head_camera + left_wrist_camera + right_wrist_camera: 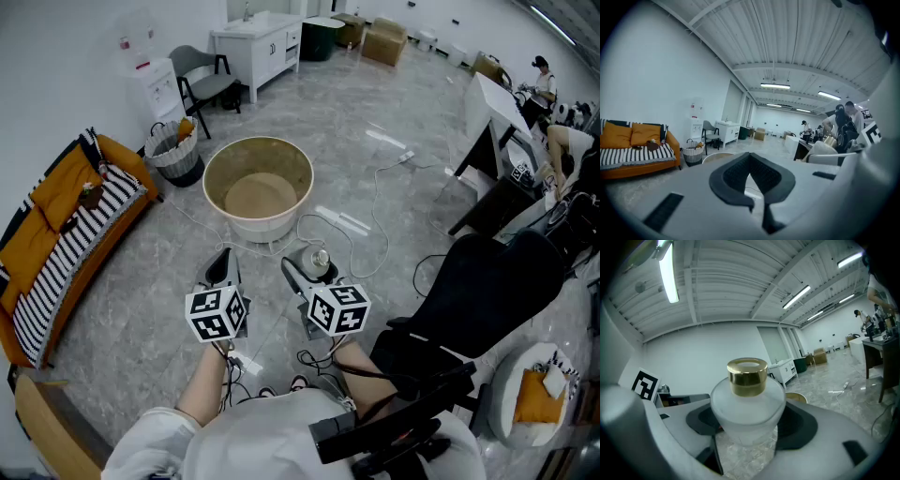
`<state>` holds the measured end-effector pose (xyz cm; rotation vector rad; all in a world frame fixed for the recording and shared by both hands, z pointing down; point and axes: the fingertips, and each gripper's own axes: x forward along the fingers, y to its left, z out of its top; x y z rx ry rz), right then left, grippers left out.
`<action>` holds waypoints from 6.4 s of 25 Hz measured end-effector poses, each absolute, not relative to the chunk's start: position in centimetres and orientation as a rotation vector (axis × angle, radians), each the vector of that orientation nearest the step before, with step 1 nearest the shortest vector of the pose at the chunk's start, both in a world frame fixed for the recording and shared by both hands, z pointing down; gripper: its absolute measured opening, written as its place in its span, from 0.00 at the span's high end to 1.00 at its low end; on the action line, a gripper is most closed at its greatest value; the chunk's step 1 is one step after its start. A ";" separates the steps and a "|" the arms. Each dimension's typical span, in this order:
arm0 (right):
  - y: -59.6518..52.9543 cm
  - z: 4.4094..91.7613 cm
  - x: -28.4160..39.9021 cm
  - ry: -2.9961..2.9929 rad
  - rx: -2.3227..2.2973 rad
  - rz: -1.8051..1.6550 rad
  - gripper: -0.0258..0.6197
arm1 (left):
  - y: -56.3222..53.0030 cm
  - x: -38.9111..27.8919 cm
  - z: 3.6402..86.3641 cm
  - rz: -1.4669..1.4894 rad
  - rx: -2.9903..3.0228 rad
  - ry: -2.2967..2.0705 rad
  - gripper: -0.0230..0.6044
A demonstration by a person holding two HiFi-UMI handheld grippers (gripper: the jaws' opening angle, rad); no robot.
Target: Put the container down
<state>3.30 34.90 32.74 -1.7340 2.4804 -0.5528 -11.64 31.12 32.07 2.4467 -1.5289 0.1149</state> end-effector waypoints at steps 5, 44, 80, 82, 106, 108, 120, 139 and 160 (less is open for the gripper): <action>39.5 31.7 3.0 2.431 -1.772 -0.558 0.44 | 35.8 -13.0 30.7 0.139 2.476 -1.514 0.95; 26.6 35.0 1.3 2.526 -1.661 -0.686 0.44 | 24.3 -13.9 33.0 0.150 2.385 -1.605 0.95; 3.5 37.0 5.0 2.609 -1.643 -0.708 0.44 | 0.6 -10.2 34.7 0.194 2.370 -1.626 0.95; 1.4 37.0 5.0 2.603 -1.654 -0.710 0.44 | -1.5 -10.3 34.8 0.195 2.368 -1.620 0.95; -18.0 36.5 0.5 2.604 -1.650 -0.773 0.44 | -21.5 -14.6 38.3 0.124 2.271 -1.558 0.95; -18.6 37.3 1.0 2.592 -1.648 -0.794 0.44 | -21.7 -14.5 39.5 0.149 2.247 -1.551 0.95; -22.7 42.5 4.0 2.620 -1.586 -0.948 0.44 | -23.4 -12.8 43.4 0.254 2.120 -1.612 0.95; -29.3 59.5 7.4 2.725 -1.491 -1.155 0.44 | -26.1 -9.0 60.0 0.402 1.913 -1.585 0.95; -33.1 73.9 7.5 2.789 -1.571 -1.187 0.44 | -27.1 -10.7 74.1 0.402 1.787 -1.576 0.95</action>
